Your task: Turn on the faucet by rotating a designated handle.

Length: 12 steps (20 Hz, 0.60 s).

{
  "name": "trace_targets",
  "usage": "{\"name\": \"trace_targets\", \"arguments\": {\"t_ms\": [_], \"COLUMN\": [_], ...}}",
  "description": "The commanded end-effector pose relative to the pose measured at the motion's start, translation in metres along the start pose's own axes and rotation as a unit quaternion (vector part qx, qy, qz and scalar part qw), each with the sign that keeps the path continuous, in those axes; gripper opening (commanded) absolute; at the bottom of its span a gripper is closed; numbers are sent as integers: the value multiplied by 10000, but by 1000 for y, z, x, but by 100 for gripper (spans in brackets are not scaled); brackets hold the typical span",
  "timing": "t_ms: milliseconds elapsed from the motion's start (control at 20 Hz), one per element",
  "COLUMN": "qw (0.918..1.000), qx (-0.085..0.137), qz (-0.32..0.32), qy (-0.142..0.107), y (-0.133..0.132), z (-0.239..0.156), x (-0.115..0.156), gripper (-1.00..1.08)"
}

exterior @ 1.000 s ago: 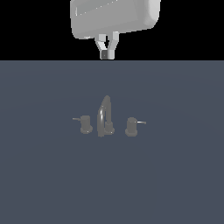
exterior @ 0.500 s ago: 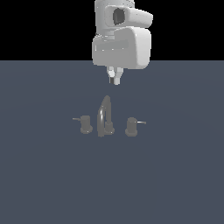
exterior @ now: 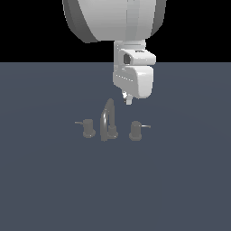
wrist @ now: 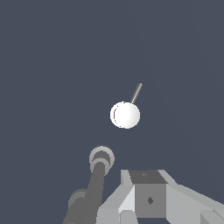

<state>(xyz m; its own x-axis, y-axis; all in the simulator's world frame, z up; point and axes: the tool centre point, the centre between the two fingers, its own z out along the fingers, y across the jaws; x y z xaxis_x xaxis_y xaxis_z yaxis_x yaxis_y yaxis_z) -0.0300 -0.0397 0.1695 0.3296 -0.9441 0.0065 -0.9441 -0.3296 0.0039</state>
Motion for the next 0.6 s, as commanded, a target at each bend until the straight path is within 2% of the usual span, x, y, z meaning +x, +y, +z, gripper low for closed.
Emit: {"name": "trace_targets", "arguments": {"t_ms": [0,550], "qw": [9993,9856], "qx": [1,3], "qz": [371,1691], "qy": [1,-13], "y": [-6,-19], "z": [19,84], "x": [14,66], "gripper": [-100,-100]}}
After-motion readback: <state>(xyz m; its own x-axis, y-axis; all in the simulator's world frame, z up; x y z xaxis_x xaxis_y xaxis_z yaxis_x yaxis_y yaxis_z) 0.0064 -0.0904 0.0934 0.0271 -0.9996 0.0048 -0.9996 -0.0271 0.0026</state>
